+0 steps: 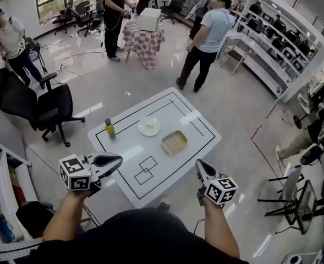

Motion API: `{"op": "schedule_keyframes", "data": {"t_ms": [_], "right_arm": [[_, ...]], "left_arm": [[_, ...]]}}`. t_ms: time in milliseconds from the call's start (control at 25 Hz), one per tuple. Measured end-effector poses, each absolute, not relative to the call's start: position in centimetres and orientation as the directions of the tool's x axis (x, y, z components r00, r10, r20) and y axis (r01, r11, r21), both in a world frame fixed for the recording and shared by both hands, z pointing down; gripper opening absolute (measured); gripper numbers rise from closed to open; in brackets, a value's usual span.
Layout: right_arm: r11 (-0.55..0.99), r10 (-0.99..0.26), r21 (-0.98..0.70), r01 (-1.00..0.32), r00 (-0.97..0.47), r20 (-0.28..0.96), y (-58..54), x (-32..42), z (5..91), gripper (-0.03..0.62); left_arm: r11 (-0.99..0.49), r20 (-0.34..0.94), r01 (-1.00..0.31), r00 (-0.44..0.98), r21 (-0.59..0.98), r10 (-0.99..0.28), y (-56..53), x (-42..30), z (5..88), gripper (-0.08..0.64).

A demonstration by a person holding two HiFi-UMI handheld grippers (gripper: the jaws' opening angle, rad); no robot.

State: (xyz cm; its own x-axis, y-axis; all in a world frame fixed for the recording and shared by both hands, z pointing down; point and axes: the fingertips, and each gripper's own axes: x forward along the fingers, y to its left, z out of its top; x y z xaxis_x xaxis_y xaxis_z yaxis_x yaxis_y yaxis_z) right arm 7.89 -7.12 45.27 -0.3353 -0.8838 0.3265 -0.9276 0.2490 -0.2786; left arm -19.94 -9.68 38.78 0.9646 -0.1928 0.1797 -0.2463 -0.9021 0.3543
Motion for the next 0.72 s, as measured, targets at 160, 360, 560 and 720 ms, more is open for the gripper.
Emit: {"op": "schedule_keyframes", "data": {"t_ms": [160,360,560,720], "right_arm": [[0.208,-0.900,-0.301,-0.931,-0.303,0.315,-8.1,9.5,46.5,0.013],[0.174,-0.901,-0.311,-0.934,-0.279,0.333,-9.7,11.9,48.3,0.014],[0.174,-0.881,-0.335,-0.926,-0.298,0.368,-11.6,13.7,50.7,0.014],[0.174,-0.856,-0.361,-0.916,-0.322,0.405,-13.4,15.0,53.2,0.028]], "left_arm": [[-0.900,0.183,-0.230,0.968,0.370,-0.172,-11.0,-18.7,40.1,0.021],[-0.898,0.187,-0.220,0.970,0.382,-0.158,-12.5,-16.7,40.3,0.021],[-0.888,0.206,-0.225,0.967,0.401,-0.152,-14.1,-14.8,41.4,0.021],[-0.873,0.227,-0.251,0.960,0.419,-0.167,-15.8,-13.2,41.9,0.021]]}}
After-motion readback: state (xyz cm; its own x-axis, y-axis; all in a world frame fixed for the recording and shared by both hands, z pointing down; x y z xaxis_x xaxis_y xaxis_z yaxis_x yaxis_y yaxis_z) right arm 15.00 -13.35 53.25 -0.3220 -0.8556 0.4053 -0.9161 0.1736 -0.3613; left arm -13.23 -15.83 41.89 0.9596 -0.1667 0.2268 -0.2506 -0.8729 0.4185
